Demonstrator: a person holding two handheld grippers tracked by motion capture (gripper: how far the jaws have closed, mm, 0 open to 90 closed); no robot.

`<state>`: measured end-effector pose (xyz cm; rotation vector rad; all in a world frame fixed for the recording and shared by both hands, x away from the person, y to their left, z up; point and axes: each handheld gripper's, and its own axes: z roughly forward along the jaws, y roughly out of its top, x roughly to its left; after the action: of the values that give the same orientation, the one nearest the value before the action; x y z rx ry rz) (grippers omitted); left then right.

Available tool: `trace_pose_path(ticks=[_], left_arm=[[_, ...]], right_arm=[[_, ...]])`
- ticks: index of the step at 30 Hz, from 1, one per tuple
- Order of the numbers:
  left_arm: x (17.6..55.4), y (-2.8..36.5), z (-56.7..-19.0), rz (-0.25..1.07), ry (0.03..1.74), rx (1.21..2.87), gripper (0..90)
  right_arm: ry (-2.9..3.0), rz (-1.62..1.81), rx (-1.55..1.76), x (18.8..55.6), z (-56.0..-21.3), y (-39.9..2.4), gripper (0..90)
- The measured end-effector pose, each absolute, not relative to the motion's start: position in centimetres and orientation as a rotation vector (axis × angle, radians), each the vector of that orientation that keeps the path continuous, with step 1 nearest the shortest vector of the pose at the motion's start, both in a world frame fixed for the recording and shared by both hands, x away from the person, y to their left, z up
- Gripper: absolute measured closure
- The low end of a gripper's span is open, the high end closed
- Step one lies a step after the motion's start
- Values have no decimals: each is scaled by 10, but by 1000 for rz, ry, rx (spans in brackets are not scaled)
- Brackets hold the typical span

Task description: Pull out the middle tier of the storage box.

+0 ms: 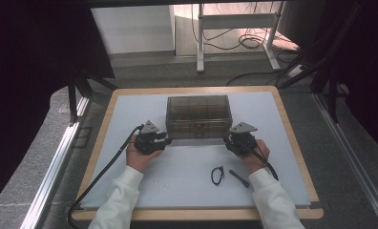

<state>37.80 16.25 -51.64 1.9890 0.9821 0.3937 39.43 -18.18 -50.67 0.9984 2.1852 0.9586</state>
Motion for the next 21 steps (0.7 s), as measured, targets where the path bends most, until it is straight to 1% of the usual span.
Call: trace_pose_path(ticks=[8,17,21], left_arm=[[379,162,-517,392,977,1971,694],[380,160,-519,385,979,1964,710],[380,160,-519,390,980,1975,734]], right_arm=[[2186,959,1002,395,-507,-182,648],[2185,949,995,394,-507,-182,669],[2181,941,993,394,-507,-182,683]])
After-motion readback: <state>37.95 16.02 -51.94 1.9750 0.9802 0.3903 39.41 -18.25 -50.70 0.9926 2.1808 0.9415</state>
